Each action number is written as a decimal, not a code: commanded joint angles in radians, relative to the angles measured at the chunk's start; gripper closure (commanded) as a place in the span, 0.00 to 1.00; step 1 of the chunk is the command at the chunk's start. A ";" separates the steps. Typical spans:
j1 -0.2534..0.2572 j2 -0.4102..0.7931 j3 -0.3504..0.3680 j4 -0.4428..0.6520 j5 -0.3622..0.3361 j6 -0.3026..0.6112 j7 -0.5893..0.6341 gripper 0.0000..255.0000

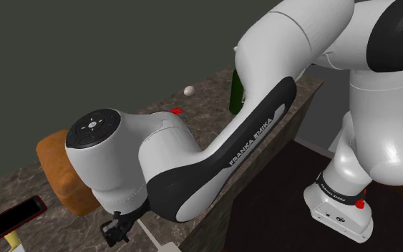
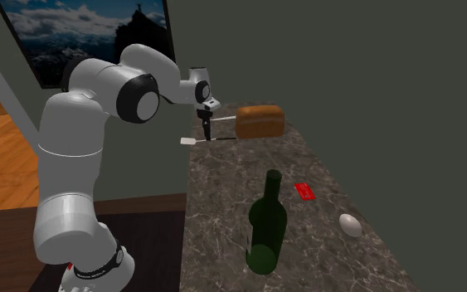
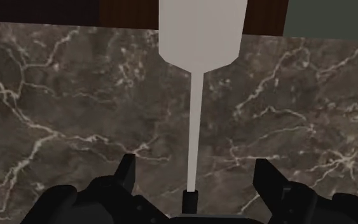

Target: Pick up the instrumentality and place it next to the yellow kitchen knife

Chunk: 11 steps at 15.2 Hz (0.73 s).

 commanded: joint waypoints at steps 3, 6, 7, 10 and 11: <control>-0.011 -0.051 0.022 0.044 0.041 -0.085 -0.026 0.00; -0.011 -0.051 0.022 0.044 0.042 -0.085 -0.027 0.00; -0.011 -0.051 0.022 0.044 0.042 -0.085 -0.027 0.00; -0.011 -0.051 0.022 0.044 0.042 -0.085 -0.027 0.00; -0.011 -0.051 0.022 0.044 0.042 -0.085 -0.026 0.00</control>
